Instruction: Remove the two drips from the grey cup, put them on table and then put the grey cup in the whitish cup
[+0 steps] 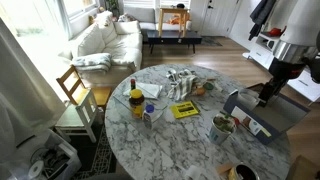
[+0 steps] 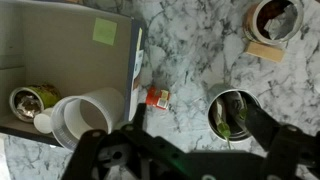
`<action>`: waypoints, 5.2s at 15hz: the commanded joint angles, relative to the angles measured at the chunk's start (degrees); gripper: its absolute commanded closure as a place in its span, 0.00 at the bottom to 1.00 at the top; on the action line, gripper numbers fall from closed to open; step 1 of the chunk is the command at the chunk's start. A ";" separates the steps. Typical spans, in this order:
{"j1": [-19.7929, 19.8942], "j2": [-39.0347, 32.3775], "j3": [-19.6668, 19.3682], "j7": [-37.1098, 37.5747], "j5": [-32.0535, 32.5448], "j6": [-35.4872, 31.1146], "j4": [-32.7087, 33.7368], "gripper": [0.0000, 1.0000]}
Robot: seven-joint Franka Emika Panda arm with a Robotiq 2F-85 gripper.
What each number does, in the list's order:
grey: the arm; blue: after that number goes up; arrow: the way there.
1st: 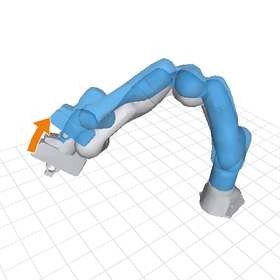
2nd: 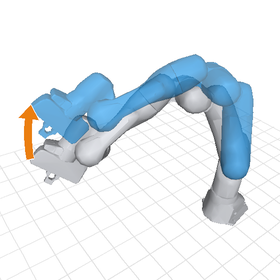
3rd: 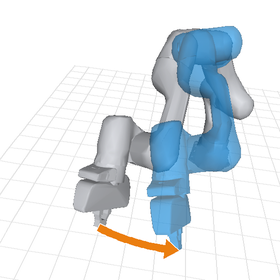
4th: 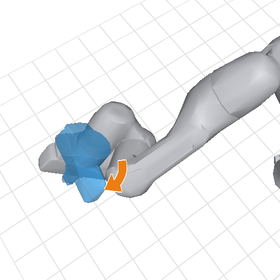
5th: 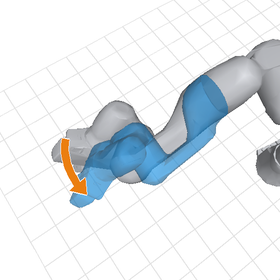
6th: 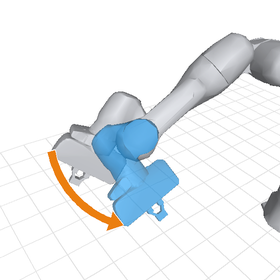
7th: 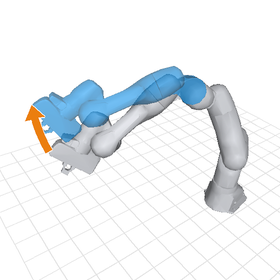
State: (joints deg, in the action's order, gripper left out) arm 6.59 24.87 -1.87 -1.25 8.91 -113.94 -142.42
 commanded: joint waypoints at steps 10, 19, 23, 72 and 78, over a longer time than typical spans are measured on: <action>-1.06 -0.99 -0.05 -0.53 1.23 0.08 -0.17 0.00; -8.46 -9.90 -1.25 -21.06 -3.81 -12.46 -1.73 0.00; -8.86 -14.73 -1.29 -26.54 -5.36 -16.03 -1.63 0.00; -7.31 -22.36 0.74 -30.50 -5.12 -27.35 -1.97 0.10; -6.97 -22.18 0.59 -30.79 -5.26 -27.44 -1.84 0.15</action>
State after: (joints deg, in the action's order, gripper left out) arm -0.83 2.01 -1.07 -30.71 3.55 -140.39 -143.67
